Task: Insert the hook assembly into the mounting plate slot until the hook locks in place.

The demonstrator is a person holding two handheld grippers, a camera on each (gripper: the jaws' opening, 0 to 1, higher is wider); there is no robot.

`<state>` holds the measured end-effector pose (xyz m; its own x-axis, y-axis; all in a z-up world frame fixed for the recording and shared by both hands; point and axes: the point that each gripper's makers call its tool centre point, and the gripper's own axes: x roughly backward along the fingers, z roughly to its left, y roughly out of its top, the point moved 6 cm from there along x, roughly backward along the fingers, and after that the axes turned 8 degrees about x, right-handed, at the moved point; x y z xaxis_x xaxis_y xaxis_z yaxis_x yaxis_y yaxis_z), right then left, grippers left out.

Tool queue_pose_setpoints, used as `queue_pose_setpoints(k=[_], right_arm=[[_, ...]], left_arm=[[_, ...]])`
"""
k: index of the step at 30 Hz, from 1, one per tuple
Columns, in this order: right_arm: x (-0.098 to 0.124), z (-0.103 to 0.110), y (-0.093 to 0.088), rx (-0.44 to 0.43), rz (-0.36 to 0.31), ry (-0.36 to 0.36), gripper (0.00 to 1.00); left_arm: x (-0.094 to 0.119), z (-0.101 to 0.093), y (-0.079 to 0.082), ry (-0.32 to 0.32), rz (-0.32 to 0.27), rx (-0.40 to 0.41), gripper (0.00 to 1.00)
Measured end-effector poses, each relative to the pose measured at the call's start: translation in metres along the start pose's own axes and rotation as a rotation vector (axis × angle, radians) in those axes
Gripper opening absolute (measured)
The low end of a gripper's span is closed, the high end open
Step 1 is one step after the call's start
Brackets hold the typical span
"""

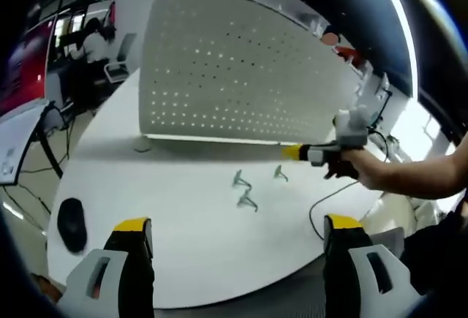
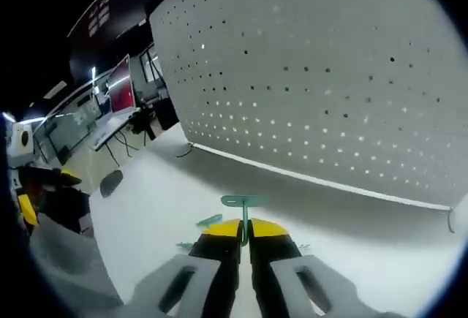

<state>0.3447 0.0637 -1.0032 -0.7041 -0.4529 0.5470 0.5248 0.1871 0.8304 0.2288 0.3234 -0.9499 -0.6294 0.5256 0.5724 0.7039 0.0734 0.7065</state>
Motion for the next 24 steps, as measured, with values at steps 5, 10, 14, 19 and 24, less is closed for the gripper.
queue_pose_setpoints(k=[5,10,14,19,24], right_arm=[[0.01,0.008,0.015,0.008,-0.036,0.03,0.0],[0.021,0.015,0.025,0.013,-0.068,0.051,0.0],[0.028,0.026,0.027,-0.045,-0.076,0.104,0.0],[0.037,0.043,0.027,-0.148,-0.083,0.192,0.0],[0.041,0.058,0.022,-0.238,-0.081,0.258,0.0]], left_arm=[[-0.005,-0.002,0.01,-0.015,-0.011,-0.029,0.98],[-0.012,-0.007,0.02,-0.051,-0.036,-0.034,0.94],[-0.019,-0.015,0.029,-0.105,-0.073,-0.027,0.92],[-0.027,-0.024,0.036,-0.147,-0.087,-0.049,0.86],[-0.036,-0.03,0.042,-0.192,-0.071,-0.125,0.81]])
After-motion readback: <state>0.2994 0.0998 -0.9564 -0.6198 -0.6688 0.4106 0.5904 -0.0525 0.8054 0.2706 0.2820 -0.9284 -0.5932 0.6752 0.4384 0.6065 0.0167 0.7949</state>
